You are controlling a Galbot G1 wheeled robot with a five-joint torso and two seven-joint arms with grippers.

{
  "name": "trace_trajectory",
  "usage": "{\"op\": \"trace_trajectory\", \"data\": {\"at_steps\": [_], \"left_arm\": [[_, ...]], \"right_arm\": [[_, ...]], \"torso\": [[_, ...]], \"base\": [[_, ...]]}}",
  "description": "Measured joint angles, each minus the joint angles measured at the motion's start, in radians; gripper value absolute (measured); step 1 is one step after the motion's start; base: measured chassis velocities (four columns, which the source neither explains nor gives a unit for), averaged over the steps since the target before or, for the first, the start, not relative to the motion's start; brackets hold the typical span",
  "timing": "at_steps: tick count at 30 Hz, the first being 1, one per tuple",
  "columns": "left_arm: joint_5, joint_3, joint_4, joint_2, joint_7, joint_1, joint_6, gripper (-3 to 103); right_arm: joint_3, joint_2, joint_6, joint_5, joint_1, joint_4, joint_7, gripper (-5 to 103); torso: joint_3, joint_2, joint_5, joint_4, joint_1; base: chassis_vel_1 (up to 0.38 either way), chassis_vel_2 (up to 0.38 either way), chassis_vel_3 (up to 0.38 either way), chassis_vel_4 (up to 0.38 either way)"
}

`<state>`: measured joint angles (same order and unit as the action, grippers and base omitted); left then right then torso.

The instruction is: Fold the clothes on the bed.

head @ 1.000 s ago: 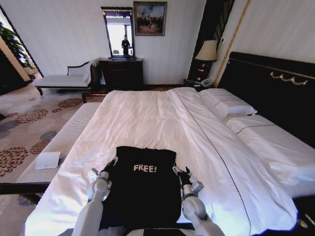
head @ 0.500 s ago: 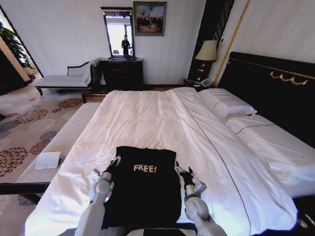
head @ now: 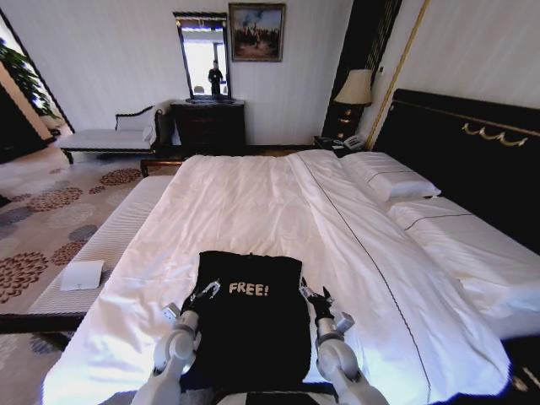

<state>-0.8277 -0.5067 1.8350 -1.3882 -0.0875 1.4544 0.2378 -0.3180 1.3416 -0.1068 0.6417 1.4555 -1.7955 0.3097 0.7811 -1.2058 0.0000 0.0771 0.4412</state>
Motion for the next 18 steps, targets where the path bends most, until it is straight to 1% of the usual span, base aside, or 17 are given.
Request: {"op": "trace_trajectory", "data": {"at_steps": [3,6,10,13,14,15,16,18], "left_arm": [[0.020,-0.006,0.009,0.012,0.003,0.017,0.001,100],[0.024,-0.016,0.016,0.011,0.004,0.024,0.000,100],[0.003,-0.052,0.049,-0.008,0.003,0.041,-0.005,100],[-0.002,-0.085,0.071,-0.019,-0.012,0.048,-0.017,100],[0.010,-0.100,0.070,-0.017,-0.024,0.042,-0.024,100],[0.010,-0.100,0.070,-0.017,-0.024,0.042,-0.024,100],[0.019,-0.104,0.062,-0.008,-0.030,0.034,-0.024,100],[0.030,-0.110,0.048,0.002,-0.039,0.026,-0.022,100]], "right_arm": [[-0.001,0.000,-0.001,0.000,0.001,-0.002,0.002,100],[-0.001,0.000,-0.001,-0.001,0.001,-0.002,0.002,100],[0.001,-0.004,0.000,0.003,-0.008,-0.002,0.005,100],[0.003,-0.025,0.006,0.049,-0.033,0.001,-0.004,100],[0.000,-0.055,0.021,0.147,-0.055,0.001,-0.043,100],[0.000,-0.055,0.021,0.147,-0.055,0.001,-0.043,100],[-0.005,-0.086,0.038,0.230,-0.072,0.004,-0.078,100],[-0.005,-0.133,0.051,0.314,-0.094,0.022,-0.127,100]], "torso": [[0.000,0.000,0.0000,0.0000,0.000],[0.000,0.000,-0.0001,0.0000,0.000],[0.000,0.000,0.0000,0.0001,0.000],[0.000,0.000,0.0002,0.0000,0.000],[0.000,0.000,0.0002,-0.0004,0.000],[0.000,0.000,0.0002,-0.0004,0.000],[0.000,0.000,0.0002,0.0000,0.000],[0.000,0.000,-0.0001,0.0003,0.000]], "base": [[0.000,0.000,0.000,0.000],[0.000,0.000,0.000,0.000],[0.000,0.000,0.000,0.000],[0.000,0.000,0.000,0.000],[0.000,0.000,0.000,0.000],[0.000,0.000,0.000,0.000],[0.000,0.000,0.000,0.000],[0.000,0.000,0.000,0.000]]}}
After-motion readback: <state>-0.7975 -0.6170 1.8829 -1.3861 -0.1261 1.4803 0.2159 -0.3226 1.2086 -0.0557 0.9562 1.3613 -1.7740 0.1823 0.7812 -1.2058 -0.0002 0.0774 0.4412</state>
